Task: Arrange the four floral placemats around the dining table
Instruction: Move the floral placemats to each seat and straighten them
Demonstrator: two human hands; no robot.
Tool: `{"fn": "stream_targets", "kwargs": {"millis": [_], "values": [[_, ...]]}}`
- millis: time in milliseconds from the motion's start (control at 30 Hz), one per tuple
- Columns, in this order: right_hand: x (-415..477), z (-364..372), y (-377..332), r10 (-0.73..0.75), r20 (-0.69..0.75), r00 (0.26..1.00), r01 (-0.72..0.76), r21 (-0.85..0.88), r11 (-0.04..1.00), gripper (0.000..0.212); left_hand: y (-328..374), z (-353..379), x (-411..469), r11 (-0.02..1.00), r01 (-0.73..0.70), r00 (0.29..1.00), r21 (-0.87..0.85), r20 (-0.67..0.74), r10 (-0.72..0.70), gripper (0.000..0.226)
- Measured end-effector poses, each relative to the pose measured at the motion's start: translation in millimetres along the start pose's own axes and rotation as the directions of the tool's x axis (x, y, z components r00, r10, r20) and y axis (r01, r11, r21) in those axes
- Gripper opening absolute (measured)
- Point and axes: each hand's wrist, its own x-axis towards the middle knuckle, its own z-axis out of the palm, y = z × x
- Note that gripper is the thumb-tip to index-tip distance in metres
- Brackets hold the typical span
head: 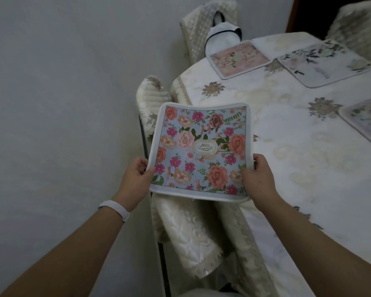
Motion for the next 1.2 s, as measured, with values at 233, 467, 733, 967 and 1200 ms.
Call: {"fn": "stream_targets", "kwargs": {"millis": [233,467,733,967,1200], "values": [[8,-38,17,0.07,-0.185,0.98,-0.054,0.086,0.995,0.025,26,49,36,1.0,-0.023,0.97,0.008,0.241,0.02,0.006],[2,-55,40,0.181,-0.383,0.906,-0.124,0.169,0.978,0.026,35,117,92,1.0,-0.027,0.908,0.012,0.419,0.02,0.006],[-13,-36,71,0.352,-0.629,0.693,-0.242,0.257,0.936,0.023,19,194,147,0.992,-0.104,0.691,0.072,0.723,0.02,0.011],[-33,25,71,0.455,-0.7,0.551,-0.297,0.345,0.891,0.037,4,203,188,0.948,-0.293,0.494,0.121,0.868,0.042,0.012],[-48,63,56,0.457,-0.758,0.465,-0.278,0.365,0.888,0.033,13,199,196,0.966,-0.243,0.442,0.087,0.896,0.03,0.01]]}}
